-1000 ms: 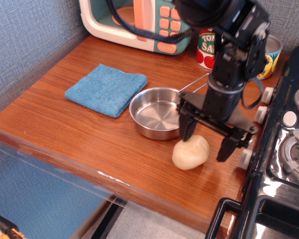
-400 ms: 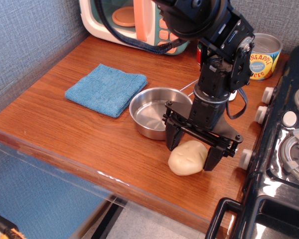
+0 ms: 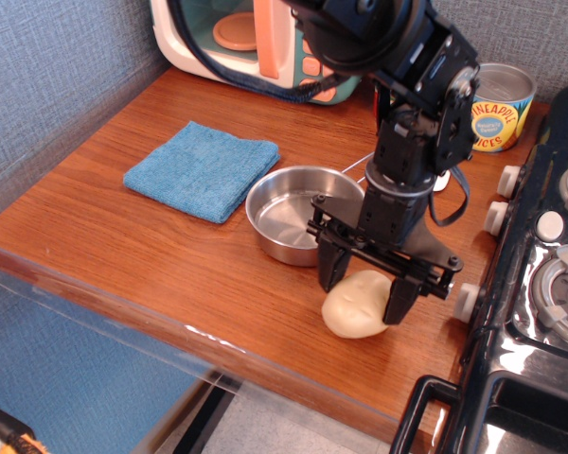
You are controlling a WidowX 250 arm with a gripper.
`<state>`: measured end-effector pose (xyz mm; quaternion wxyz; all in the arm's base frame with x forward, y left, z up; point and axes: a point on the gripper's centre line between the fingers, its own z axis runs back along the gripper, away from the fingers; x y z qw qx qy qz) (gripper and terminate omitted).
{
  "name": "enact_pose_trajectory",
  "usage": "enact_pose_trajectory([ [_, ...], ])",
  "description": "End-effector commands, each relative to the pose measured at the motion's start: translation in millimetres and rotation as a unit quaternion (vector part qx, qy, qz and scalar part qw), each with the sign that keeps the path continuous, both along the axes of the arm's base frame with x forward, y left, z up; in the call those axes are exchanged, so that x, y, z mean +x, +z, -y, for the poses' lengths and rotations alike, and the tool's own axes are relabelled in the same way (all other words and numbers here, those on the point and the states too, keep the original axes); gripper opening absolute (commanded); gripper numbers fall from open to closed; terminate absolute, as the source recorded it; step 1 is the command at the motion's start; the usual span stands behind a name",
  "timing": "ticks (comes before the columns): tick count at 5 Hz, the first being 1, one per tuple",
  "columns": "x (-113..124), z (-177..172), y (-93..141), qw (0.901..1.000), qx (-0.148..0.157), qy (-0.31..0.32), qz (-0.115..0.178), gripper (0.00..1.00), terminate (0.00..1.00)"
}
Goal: Pick up the potato and put it on the left hand corner of the table.
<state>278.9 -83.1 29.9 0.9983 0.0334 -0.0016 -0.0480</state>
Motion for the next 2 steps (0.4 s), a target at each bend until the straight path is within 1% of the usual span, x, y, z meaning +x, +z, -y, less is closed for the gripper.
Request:
enact_pose_trajectory([
  [1, 0.3, -0.4, 7.8, 0.9998, -0.010, 0.007, 0.014, 0.00, 0.00],
  [2, 0.4, -1.7, 8.2, 0.9999, -0.010, 0.010, 0.009, 0.00, 0.00],
])
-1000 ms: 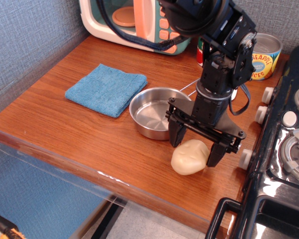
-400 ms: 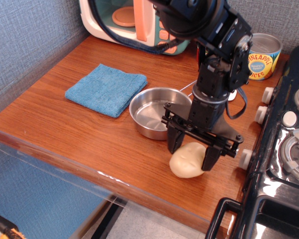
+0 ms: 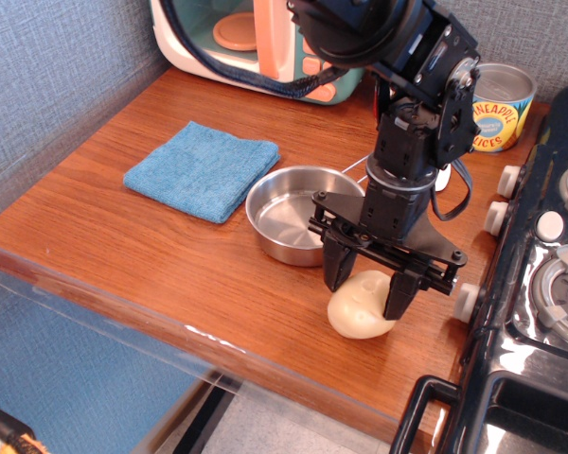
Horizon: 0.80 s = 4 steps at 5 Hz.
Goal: Pick up the potato and put it on the left hand corner of the table.
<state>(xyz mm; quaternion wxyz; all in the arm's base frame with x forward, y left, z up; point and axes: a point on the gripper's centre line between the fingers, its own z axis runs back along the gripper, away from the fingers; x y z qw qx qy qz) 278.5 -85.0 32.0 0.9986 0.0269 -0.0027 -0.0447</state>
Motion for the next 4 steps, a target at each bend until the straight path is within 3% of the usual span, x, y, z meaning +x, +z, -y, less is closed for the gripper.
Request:
enact_pose_trajectory([
  [1, 1.9, -4.5, 4.7, 1.0000, -0.002, 0.004, 0.004, 1.00, 0.00],
  [4, 1.4, -2.3, -8.2, 0.9997, 0.011, -0.012, -0.018, 1.00, 0.00],
])
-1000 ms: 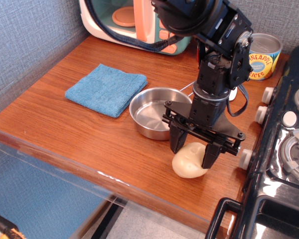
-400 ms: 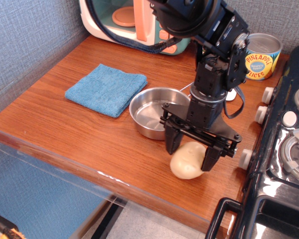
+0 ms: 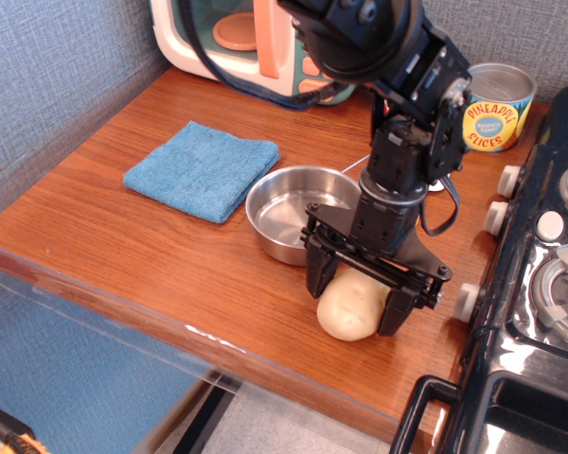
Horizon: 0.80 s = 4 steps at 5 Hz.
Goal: Pick up the potato and put it on the left hand corner of the table.
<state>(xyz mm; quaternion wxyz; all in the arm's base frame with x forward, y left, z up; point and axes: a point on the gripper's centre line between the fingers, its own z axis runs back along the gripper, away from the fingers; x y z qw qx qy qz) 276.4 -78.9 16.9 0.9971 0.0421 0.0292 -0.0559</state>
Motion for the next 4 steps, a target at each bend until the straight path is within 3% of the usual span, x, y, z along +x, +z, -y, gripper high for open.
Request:
enact_pose_trajectory([
  [1, 1.3, 2.0, 2.1, 0.9999, -0.010, 0.009, 0.000, 1.00, 0.00],
  [2, 0.9, 1.8, 1.9, 0.9998, -0.014, 0.011, 0.005, 0.00, 0.00],
  [3, 1.8, 4.3, 8.5, 0.9999, -0.012, 0.003, 0.012, 0.00, 0.00],
  [4, 5.3, 14.0, 41.0, 0.9978, -0.027, -0.025, 0.055, 0.00, 0.00],
])
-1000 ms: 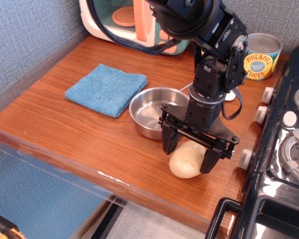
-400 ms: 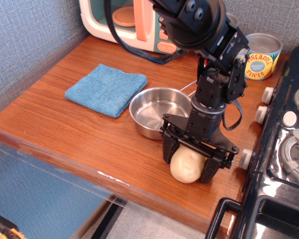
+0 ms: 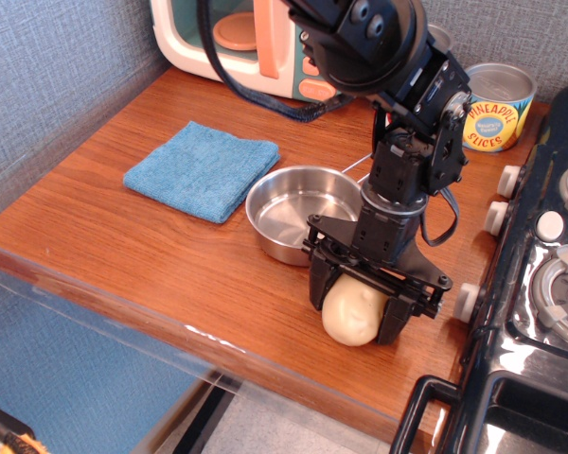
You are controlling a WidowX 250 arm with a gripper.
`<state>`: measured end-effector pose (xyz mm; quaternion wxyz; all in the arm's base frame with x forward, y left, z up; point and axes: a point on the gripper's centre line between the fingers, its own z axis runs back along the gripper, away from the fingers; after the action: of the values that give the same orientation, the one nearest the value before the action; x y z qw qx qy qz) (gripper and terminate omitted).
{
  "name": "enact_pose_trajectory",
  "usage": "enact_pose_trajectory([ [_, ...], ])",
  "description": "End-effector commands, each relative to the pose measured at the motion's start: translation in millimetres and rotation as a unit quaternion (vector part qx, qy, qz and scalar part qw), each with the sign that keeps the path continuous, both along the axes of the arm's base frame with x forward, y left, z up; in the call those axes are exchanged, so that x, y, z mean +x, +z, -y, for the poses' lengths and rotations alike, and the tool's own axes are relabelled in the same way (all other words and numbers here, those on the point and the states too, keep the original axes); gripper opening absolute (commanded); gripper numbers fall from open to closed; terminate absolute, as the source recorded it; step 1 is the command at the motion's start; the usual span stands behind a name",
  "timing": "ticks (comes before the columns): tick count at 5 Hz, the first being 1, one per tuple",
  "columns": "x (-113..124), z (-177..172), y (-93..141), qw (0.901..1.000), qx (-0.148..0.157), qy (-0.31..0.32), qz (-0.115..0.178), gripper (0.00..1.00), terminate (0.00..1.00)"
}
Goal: Pick up the potato and put it on the left hand corner of the table.
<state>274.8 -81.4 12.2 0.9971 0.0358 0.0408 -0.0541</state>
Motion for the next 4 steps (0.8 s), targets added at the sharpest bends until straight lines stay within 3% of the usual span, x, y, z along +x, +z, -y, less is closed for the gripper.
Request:
enact_pose_trajectory([
  [1, 0.4, -6.8, 96.3, 0.9914, -0.020, -0.001, 0.129, 0.00, 0.00],
  [2, -17.4, -55.4, 107.1, 0.9852, 0.000, 0.110, 0.132, 0.00, 0.00],
  [3, -35.9, -101.9, 94.3, 0.9714, -0.004, 0.209, 0.113, 0.00, 0.00],
  [4, -52.6, -149.5, 86.2, 0.9587, 0.014, 0.260, 0.114, 0.00, 0.00],
])
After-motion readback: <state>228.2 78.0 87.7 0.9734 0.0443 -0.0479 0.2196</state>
